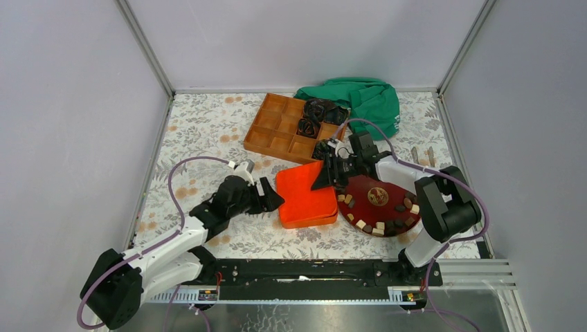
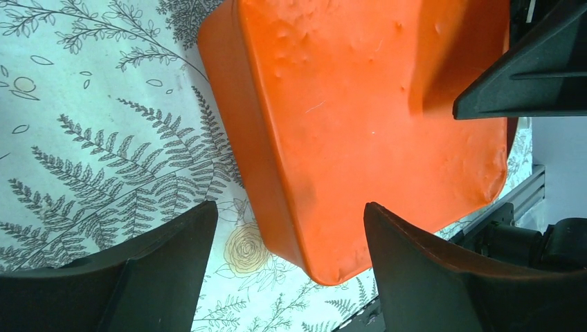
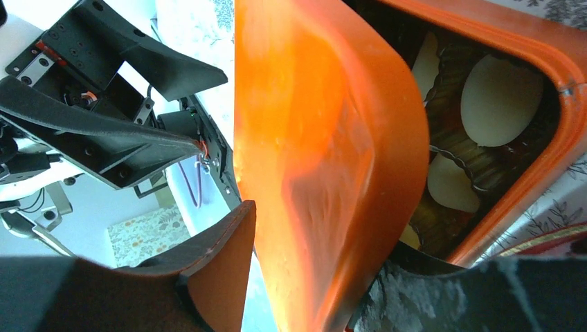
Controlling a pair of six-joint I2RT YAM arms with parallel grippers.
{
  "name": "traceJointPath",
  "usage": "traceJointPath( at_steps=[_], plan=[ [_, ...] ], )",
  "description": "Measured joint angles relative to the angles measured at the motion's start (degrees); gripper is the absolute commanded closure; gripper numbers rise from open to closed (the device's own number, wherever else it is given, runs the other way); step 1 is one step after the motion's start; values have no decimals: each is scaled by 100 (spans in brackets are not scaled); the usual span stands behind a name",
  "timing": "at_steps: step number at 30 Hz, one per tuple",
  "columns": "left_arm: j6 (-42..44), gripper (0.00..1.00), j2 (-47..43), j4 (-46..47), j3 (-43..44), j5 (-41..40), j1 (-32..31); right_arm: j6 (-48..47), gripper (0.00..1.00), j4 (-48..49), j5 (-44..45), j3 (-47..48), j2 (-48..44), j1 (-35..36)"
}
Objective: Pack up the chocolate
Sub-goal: Close the box lid on the packing box.
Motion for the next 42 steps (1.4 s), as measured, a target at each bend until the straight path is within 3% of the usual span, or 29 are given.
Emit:
traceJointPath(
  at_steps=[10, 24, 42],
  plan=[
    [-153, 14, 81, 507, -105, 295, 0, -282, 37, -376, 17, 68, -35, -168],
    [-271, 14, 382, 931, -114, 535, 0, -1062, 36, -1084, 431, 258, -146, -221],
    [-210, 15, 960, 1335, -105, 636, 22, -846, 42, -787, -35, -70, -422, -754]
  ],
)
